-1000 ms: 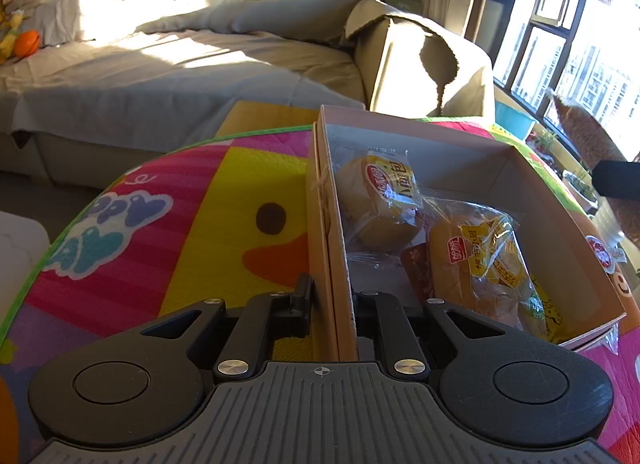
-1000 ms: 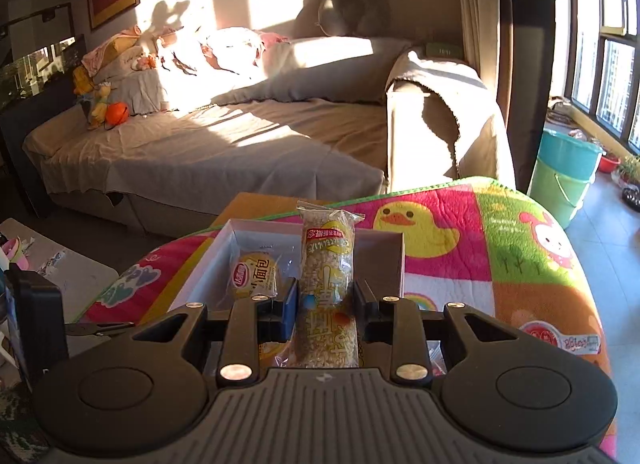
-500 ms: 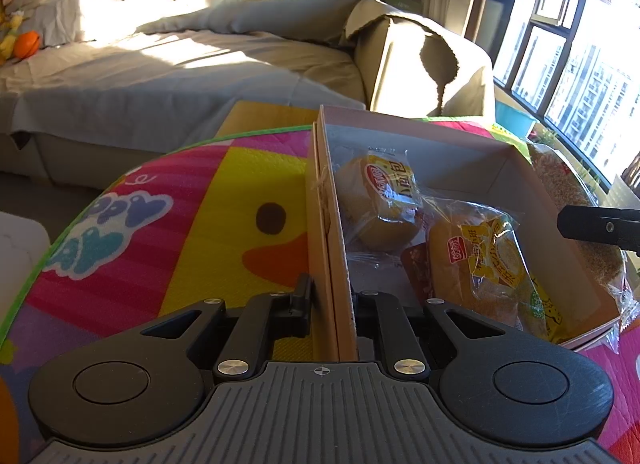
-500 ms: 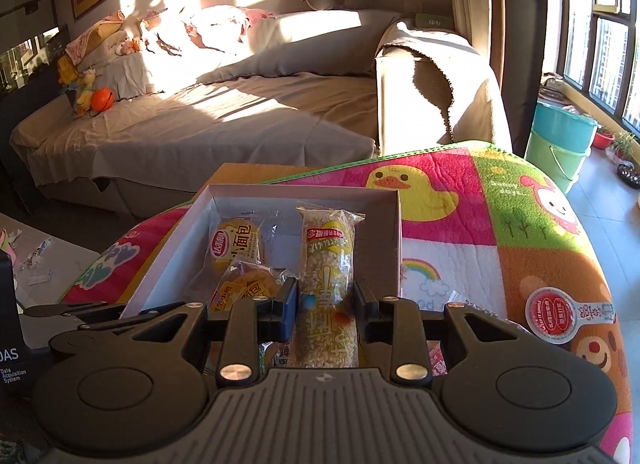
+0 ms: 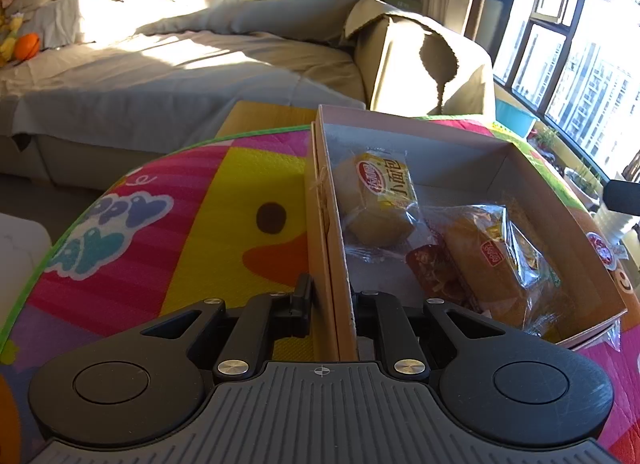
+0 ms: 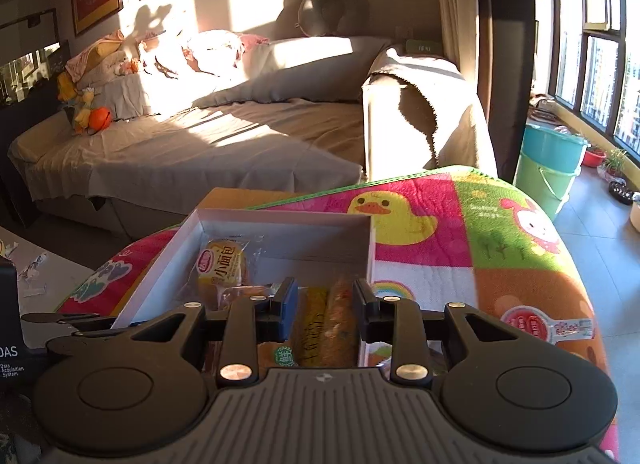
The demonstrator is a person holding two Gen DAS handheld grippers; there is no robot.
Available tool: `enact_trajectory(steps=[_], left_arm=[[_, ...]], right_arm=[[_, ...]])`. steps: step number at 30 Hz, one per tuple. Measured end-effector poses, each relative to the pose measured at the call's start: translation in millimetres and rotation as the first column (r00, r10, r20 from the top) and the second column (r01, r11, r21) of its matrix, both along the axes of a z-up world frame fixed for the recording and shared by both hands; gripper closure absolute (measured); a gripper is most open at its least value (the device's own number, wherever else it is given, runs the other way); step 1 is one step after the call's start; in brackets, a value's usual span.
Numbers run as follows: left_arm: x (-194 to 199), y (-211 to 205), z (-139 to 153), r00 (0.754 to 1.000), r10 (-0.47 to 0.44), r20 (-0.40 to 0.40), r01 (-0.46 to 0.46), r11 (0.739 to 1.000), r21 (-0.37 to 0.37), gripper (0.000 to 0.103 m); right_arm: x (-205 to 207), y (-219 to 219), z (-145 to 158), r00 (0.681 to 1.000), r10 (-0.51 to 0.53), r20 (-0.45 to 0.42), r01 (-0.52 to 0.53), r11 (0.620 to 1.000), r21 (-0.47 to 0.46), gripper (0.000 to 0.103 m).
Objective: Organize objects
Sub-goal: 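Lower the puffed-rice stick into the box and open the right gripper, then reach the right gripper to the round red-labelled packet and grasp it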
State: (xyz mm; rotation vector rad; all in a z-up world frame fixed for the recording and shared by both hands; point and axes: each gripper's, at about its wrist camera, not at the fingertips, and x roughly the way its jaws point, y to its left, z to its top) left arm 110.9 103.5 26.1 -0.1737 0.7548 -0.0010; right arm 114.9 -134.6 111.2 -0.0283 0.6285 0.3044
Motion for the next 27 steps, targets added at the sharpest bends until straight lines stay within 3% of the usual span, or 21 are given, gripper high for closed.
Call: enact_trajectory(steps=[5, 10, 14, 18, 23, 27], left_arm=[[-0.9, -0.1, 0.0, 1.000, 0.000, 0.001, 0.000, 1.000, 0.001, 0.088], [0.5, -0.2, 0.2, 1.000, 0.001, -0.001, -0.001, 1.000, 0.001, 0.088], [0.3, -0.4, 0.5, 1.000, 0.000, -0.002, 0.000, 1.000, 0.005, 0.088], [0.1, -0.8, 0.5, 1.000, -0.001, -0.004, 0.001, 1.000, 0.011, 0.088], [-1.2, -1.5, 0.8, 1.000, -0.003, -0.006, 0.003, 1.000, 0.019, 0.088], [-3.4, -2.1, 1.0, 1.000, -0.007, -0.006, 0.007, 1.000, 0.022, 0.088]], right_arm=[[-2.5, -52.8, -2.1, 0.991, -0.132, -0.004, 0.131, 0.991, -0.034, 0.064], [-2.7, -95.8, -29.6, 0.971, -0.216, -0.105, 0.213, 0.976, -0.041, 0.062], [-8.4, -88.5, -55.8, 0.980, -0.137, -0.147, 0.122, 0.987, -0.103, 0.052], [-7.4, -71.1, -74.1, 0.985, -0.043, -0.166, 0.021, 0.991, -0.134, 0.052], [5.7, -64.9, -87.1, 0.984, -0.012, -0.178, -0.010, 0.993, -0.121, 0.046], [8.3, -71.6, -75.7, 0.989, -0.011, -0.148, -0.001, 0.997, -0.083, 0.046]])
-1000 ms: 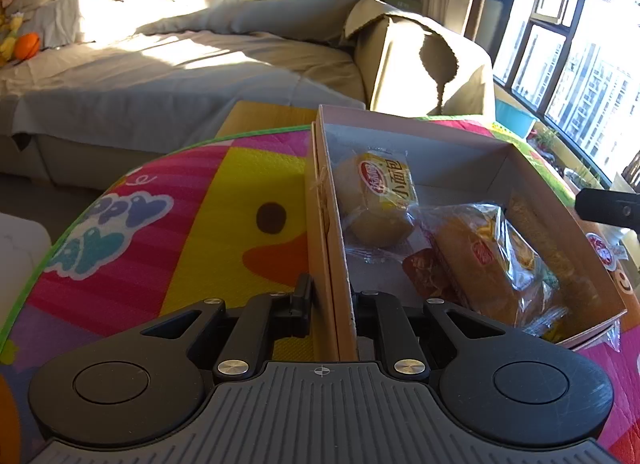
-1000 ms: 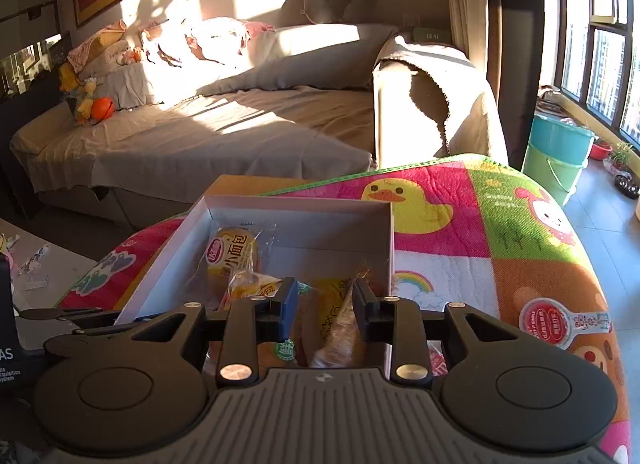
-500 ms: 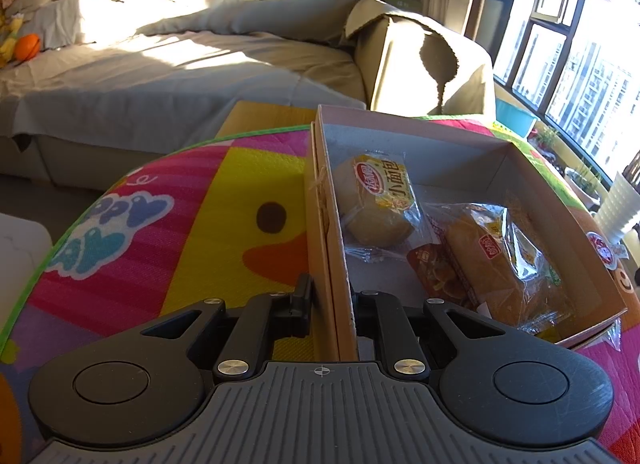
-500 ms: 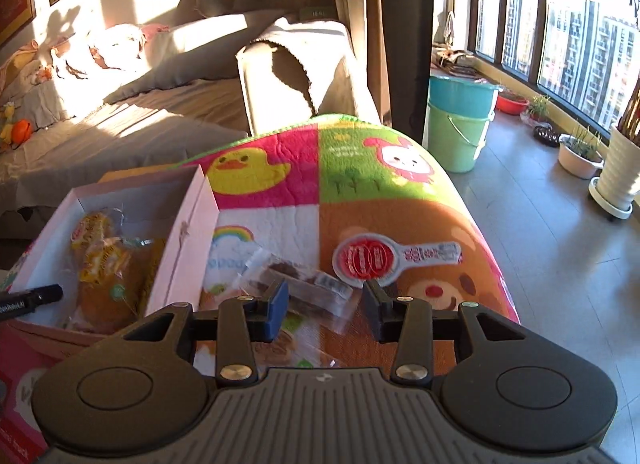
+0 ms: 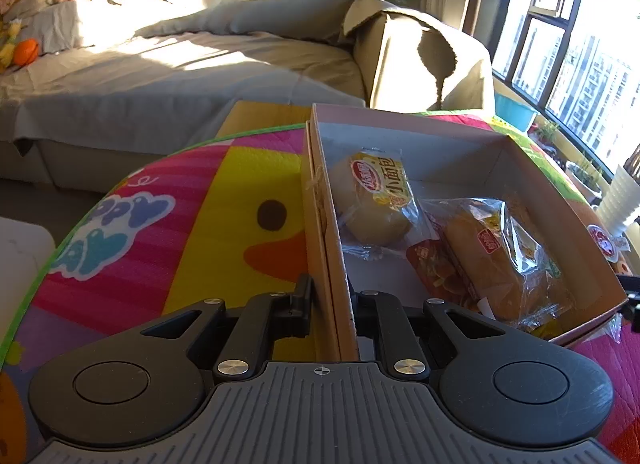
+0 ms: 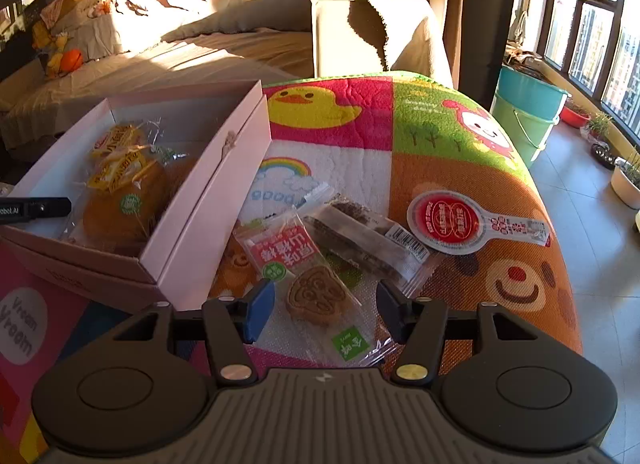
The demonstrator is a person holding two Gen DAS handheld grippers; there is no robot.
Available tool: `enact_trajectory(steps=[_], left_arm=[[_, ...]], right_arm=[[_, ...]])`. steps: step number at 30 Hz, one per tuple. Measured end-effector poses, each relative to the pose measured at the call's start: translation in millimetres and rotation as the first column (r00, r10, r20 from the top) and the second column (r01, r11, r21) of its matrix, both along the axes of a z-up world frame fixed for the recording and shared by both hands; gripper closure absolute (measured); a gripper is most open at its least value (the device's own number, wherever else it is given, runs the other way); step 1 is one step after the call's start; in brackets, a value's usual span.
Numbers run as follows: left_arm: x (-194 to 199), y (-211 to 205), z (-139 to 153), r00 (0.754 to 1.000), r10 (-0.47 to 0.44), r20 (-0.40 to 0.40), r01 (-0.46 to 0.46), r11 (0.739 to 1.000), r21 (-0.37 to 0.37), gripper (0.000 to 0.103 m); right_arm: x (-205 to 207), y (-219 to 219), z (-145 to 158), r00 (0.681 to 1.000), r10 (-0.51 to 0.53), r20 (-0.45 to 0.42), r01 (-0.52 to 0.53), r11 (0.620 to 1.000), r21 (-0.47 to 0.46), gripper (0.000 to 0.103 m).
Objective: Organize objects
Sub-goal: 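Reach the right gripper to the round red-labelled packet and grasp it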
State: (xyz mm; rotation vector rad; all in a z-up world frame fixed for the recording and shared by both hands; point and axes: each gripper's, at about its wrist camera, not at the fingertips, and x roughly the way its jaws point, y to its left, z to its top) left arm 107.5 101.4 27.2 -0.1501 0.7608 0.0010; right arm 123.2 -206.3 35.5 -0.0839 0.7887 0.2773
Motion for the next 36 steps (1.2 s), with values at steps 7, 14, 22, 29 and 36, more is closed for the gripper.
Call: enact_trajectory(steps=[7, 14, 22, 29, 36], left_arm=[[-0.4, -0.2, 0.2, 1.000, 0.001, -0.001, -0.001, 1.000, 0.000, 0.088], [-0.3, -0.3, -0.1, 1.000, 0.002, -0.002, -0.002, 1.000, -0.001, 0.088], [0.1, -0.2, -0.4, 1.000, 0.000, 0.000, 0.000, 1.000, -0.003, 0.088], [-0.2, 0.2, -0.3, 1.000, 0.000, 0.000, 0.000, 1.000, -0.004, 0.088], [0.6, -1.7, 0.7, 1.000, -0.002, -0.005, 0.003, 1.000, 0.008, 0.088]], right_arm=[[76.3, -56.2, 19.6, 0.965, -0.260, 0.016, 0.259, 0.965, 0.029, 0.046], [112.7, -108.3, -6.4, 0.905, -0.409, -0.117, 0.417, 0.908, 0.052, 0.070], [11.3, -85.5, 1.2, 0.955, -0.238, -0.175, 0.257, 0.961, 0.100, 0.069], [-3.0, -57.2, 12.0, 0.971, -0.238, -0.026, 0.238, 0.971, -0.013, 0.050], [44.3, -24.0, -10.2, 0.981, -0.182, 0.062, 0.189, 0.972, -0.141, 0.048]])
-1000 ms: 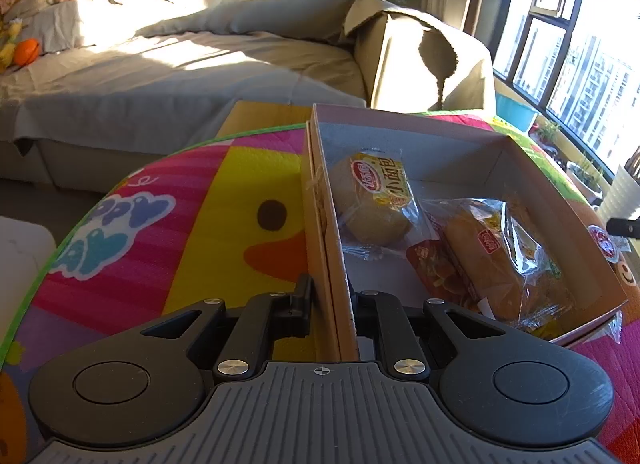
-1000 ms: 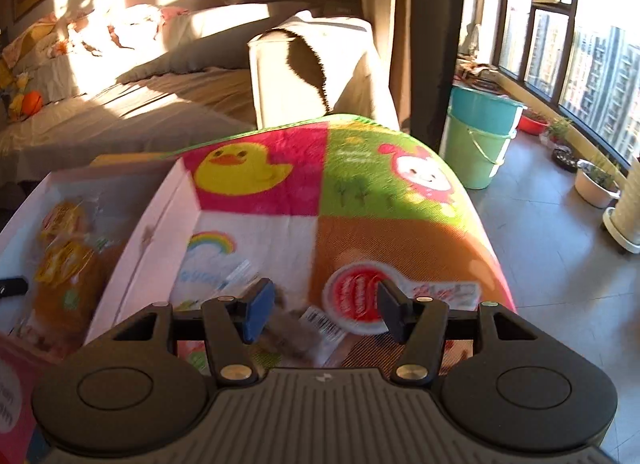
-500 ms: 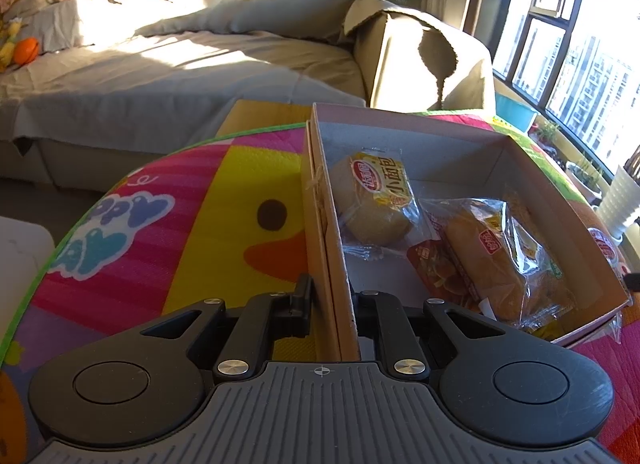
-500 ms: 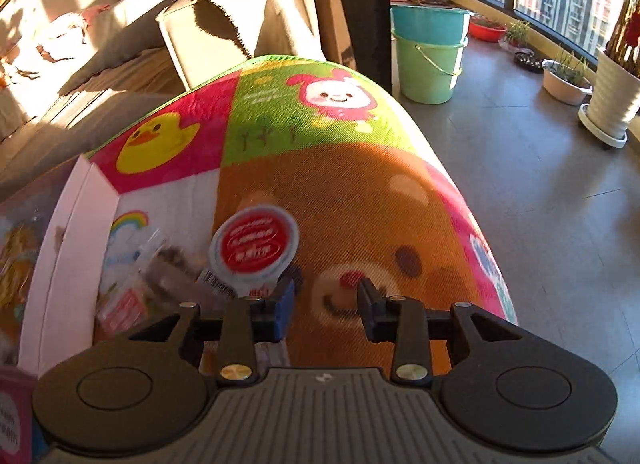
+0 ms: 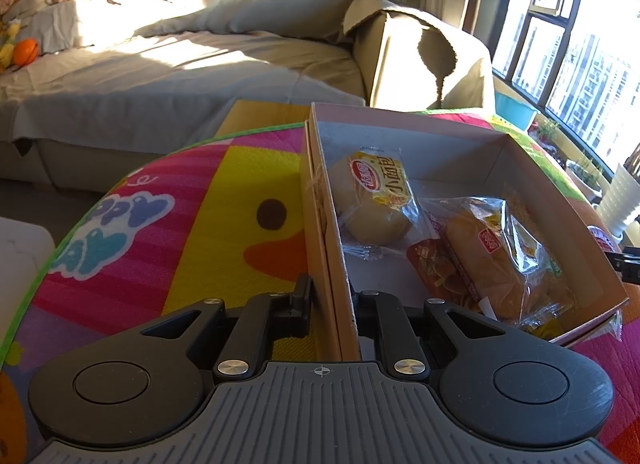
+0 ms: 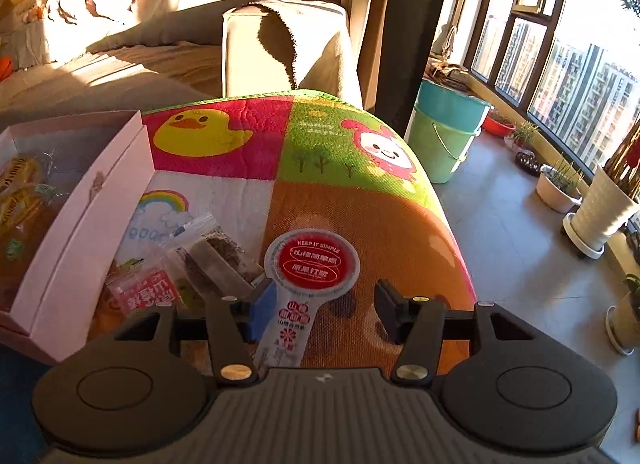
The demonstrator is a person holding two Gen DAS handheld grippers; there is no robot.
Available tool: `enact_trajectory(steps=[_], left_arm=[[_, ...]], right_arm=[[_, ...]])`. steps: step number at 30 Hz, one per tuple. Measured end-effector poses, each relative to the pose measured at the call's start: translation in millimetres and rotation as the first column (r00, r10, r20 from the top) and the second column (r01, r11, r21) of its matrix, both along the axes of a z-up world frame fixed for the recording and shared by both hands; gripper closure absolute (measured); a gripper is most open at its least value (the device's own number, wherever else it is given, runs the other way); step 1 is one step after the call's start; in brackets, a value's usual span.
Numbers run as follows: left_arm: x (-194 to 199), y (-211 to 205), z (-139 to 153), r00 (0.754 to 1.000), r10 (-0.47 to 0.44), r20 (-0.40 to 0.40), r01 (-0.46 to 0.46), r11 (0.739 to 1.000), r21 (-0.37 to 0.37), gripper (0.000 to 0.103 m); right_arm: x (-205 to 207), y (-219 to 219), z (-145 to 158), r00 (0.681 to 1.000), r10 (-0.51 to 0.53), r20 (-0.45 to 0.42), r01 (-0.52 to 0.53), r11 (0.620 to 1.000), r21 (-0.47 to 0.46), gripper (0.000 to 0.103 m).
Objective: Organize objects
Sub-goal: 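Reach the right gripper to the round red-labelled packet and grasp it, then carry the round red packet into the box and release it with the right gripper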
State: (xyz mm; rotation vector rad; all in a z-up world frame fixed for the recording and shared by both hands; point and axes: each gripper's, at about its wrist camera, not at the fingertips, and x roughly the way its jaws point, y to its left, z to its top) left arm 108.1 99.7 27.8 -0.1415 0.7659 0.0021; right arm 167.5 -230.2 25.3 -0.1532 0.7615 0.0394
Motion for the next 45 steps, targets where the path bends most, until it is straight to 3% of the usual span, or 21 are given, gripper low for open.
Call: enact_trajectory(steps=[2, 6, 11, 21, 29, 32, 38, 45], left_arm=[[0.1, -0.3, 0.2, 1.000, -0.001, -0.001, 0.001, 1.000, 0.002, 0.088], [0.0, -0.4, 0.2, 1.000, -0.001, 0.000, 0.001, 1.000, 0.002, 0.088], [-0.1, -0.7, 0.5, 1.000, -0.001, 0.001, 0.001, 1.000, 0.001, 0.088], [-0.1, 1.6, -0.4, 1.000, 0.004, 0.006, -0.004, 1.000, -0.018, 0.087], [0.1, 3.2, -2.9, 1.000, 0.006, 0.013, -0.006, 0.999, -0.032, 0.087], [-0.3, 4.2, -3.2, 1.000, 0.005, 0.016, -0.004, 0.999, -0.037, 0.087], [-1.5, 6.3, -3.4, 1.000, 0.002, 0.017, -0.002, 0.999, -0.043, 0.086], [-1.6, 6.6, -3.6, 1.000, 0.001, 0.017, 0.000, 0.999, -0.044, 0.086]], right_arm=[[13.6, -2.6, -1.3, 1.000, -0.015, -0.004, 0.015, 0.999, 0.035, 0.039], [24.6, -11.0, -1.8, 0.998, -0.025, -0.052, 0.031, 0.992, 0.119, 0.042], [8.2, -9.9, 2.7, 0.998, -0.017, -0.063, 0.025, 0.993, 0.115, 0.042], [-77.2, 13.5, 43.1, 0.992, 0.116, -0.051, -0.114, 0.992, 0.046, 0.042], [-140.6, 64.5, 60.2, 0.946, 0.309, -0.092, -0.306, 0.951, 0.047, 0.042], [-153.7, 83.5, 77.1, 0.924, 0.378, -0.059, -0.375, 0.925, 0.052, 0.042], [-154.2, 119.1, 134.5, 0.872, 0.479, 0.100, -0.486, 0.872, 0.060, 0.042], [-110.5, 150.6, 182.2, 0.848, 0.454, 0.272, -0.481, 0.876, 0.037, 0.042]])
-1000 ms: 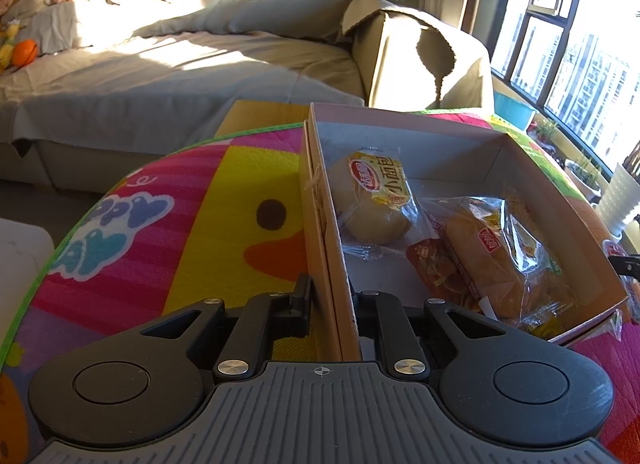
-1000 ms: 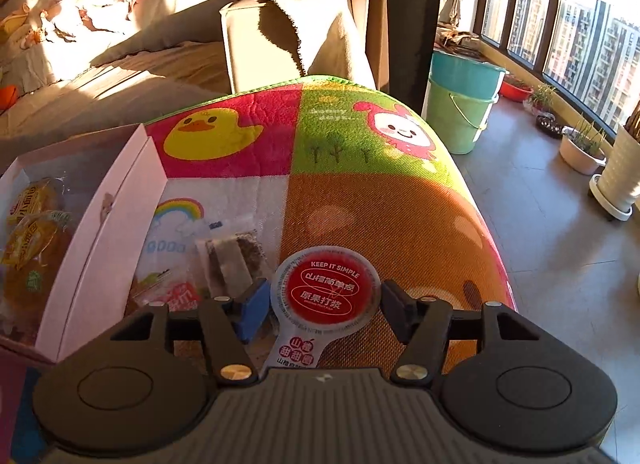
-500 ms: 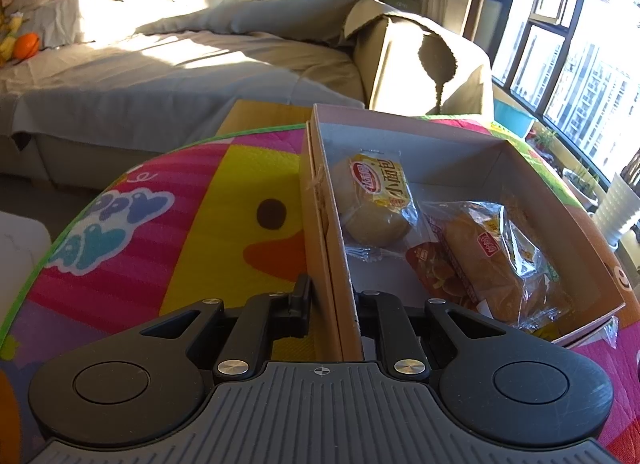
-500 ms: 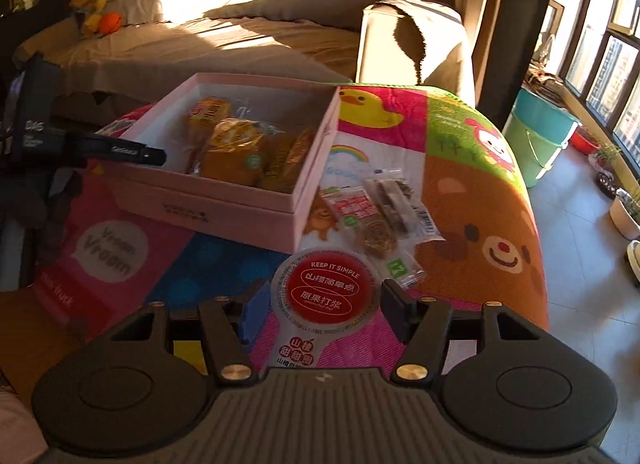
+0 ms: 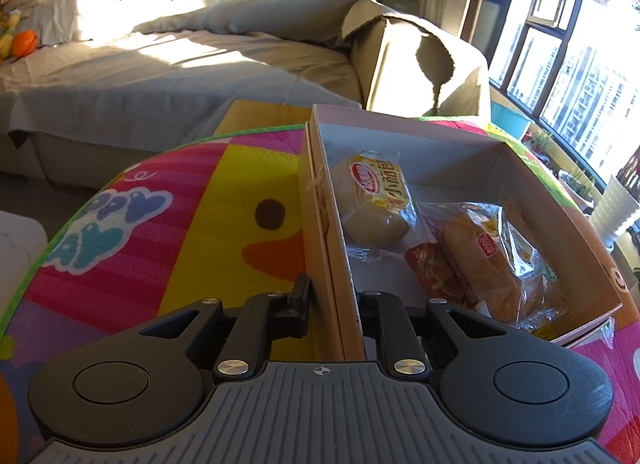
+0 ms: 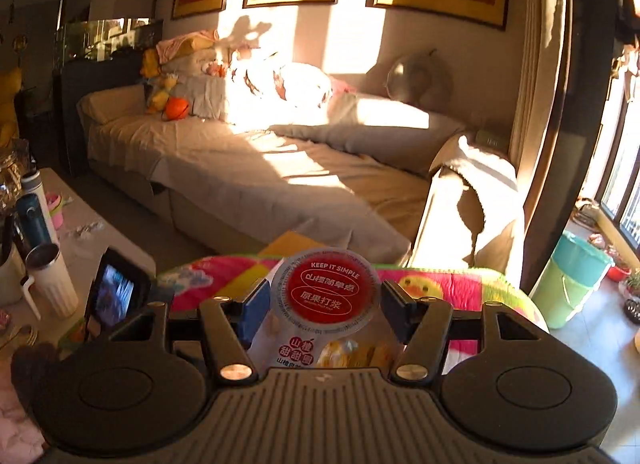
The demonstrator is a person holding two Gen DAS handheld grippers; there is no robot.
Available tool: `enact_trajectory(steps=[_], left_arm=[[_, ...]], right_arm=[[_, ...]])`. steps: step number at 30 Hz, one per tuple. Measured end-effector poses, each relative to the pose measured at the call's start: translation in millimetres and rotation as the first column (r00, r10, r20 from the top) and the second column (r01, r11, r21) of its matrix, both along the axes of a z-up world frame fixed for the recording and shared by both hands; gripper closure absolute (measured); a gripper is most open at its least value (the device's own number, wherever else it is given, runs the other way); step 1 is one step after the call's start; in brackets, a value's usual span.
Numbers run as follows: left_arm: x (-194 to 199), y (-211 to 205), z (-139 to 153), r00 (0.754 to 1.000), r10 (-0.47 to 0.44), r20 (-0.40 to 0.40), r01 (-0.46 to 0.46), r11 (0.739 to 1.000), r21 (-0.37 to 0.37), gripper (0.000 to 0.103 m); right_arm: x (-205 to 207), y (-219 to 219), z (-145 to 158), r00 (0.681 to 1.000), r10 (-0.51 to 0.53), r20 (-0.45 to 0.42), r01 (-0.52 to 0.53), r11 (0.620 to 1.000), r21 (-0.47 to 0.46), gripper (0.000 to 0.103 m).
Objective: Organize objects
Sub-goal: 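Carry the round red packet into the box and release it with the right gripper, then reach the right gripper to the hawthorn cookie packet and grasp it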
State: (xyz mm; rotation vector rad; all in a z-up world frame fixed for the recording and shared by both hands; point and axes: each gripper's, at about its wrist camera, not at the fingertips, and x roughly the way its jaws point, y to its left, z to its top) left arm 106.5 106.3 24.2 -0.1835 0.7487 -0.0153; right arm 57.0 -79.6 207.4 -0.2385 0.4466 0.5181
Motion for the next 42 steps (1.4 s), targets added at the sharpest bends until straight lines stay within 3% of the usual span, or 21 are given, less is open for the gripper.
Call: enact_trajectory(steps=[4, 10, 14, 21, 24, 31, 38, 42], left_arm=[[0.1, -0.6, -0.2, 1.000, -0.002, -0.001, 0.002, 1.000, 0.003, 0.086], [1.0, -0.1, -0.2, 1.000, -0.008, -0.002, 0.008, 1.000, 0.003, 0.086], [0.8, 0.3, 0.2, 1.000, -0.012, -0.001, 0.012, 1.000, 0.001, 0.086], [0.9, 0.5, 0.3, 1.000, -0.012, -0.002, 0.012, 1.000, 0.001, 0.086], [0.9, 0.5, 0.5, 1.000, -0.013, -0.002, 0.013, 1.000, 0.002, 0.086], [1.3, 1.0, 0.5, 1.000, -0.014, -0.003, 0.014, 1.000, 0.001, 0.085], [1.4, 1.0, 0.5, 1.000, -0.015, -0.003, 0.015, 1.000, 0.001, 0.086], [1.4, 0.8, 0.5, 1.000, -0.016, -0.004, 0.016, 1.000, 0.004, 0.086]], right_arm=[[43.6, 13.6, -5.2, 0.998, -0.042, -0.043, 0.043, 0.999, 0.027, 0.042], [110.2, 26.1, -47.8, 0.959, -0.127, -0.252, 0.136, 0.990, 0.021, 0.042], [128.6, 36.8, -73.0, 0.952, -0.144, -0.271, 0.146, 0.989, -0.011, 0.042], [161.4, 38.9, -98.9, 0.901, -0.200, -0.385, 0.240, 0.969, 0.059, 0.041], [163.4, 33.6, -104.6, 0.886, -0.180, -0.428, 0.242, 0.966, 0.094, 0.037], [149.9, 0.4, -97.1, 0.894, -0.223, -0.389, 0.280, 0.955, 0.097, 0.034], [121.2, -54.4, -91.4, 0.901, -0.317, -0.297, 0.352, 0.933, 0.073, 0.032], [98.2, -86.6, -99.1, 0.891, -0.370, -0.263, 0.394, 0.918, 0.046, 0.027]])
